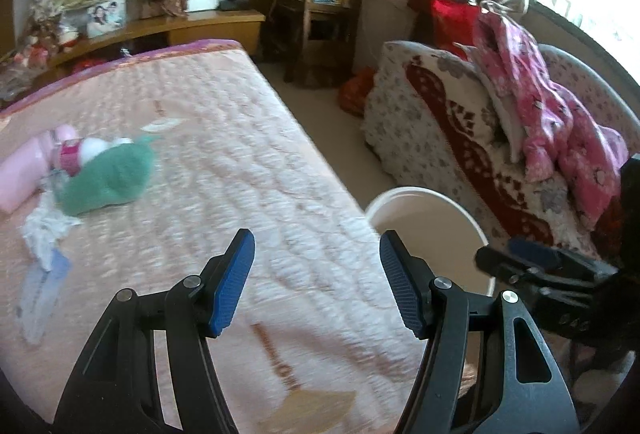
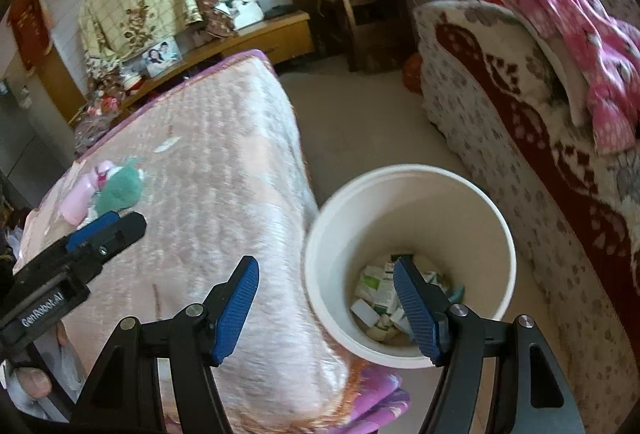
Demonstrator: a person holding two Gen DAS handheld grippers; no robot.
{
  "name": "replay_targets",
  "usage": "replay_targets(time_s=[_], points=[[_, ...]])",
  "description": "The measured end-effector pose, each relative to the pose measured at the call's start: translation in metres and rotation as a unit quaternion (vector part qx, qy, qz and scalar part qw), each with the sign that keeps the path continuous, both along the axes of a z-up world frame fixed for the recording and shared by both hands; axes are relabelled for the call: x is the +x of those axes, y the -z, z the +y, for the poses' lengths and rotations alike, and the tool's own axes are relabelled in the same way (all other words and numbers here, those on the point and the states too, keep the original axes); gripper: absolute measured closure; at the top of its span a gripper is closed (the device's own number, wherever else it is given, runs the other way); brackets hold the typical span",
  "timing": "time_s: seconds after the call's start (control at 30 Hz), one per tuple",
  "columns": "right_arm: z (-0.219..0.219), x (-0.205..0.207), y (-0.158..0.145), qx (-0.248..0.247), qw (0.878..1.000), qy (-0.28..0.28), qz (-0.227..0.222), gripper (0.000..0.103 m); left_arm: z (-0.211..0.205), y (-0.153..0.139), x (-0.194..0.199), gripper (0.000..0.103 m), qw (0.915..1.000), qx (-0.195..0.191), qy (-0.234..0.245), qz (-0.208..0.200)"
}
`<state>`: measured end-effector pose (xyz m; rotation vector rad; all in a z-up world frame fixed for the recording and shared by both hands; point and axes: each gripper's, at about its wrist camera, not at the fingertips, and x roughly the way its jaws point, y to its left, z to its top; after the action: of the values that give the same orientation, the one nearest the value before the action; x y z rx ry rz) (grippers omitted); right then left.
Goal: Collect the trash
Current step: 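Move both open tools back over the bed toward the white medicine box and tissue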
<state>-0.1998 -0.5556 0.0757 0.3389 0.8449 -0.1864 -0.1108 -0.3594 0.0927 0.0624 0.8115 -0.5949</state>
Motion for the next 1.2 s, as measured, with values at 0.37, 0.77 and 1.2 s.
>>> replay_targets(time_s=[0.37,0.77,1.2], points=[[0.075,0.034,-0.021,-0.015,0.998,-0.061,-0.022,0.029,0.085,-0.003,0.005,0.039,0.9986,0.024,-0.044,-0.018],[0.169,0.084,-0.013,0.0,0.991,-0.131,-0.012,0.029,0.195,0.013,0.031,0.039,0.9912,0.066,-0.115,-0.012],[0.22,0.112,0.007,0.023,0.987,-0.159,0.01,0.029,0.235,0.036,0.06,0.039,0.9907,0.071,-0.112,0.03]])
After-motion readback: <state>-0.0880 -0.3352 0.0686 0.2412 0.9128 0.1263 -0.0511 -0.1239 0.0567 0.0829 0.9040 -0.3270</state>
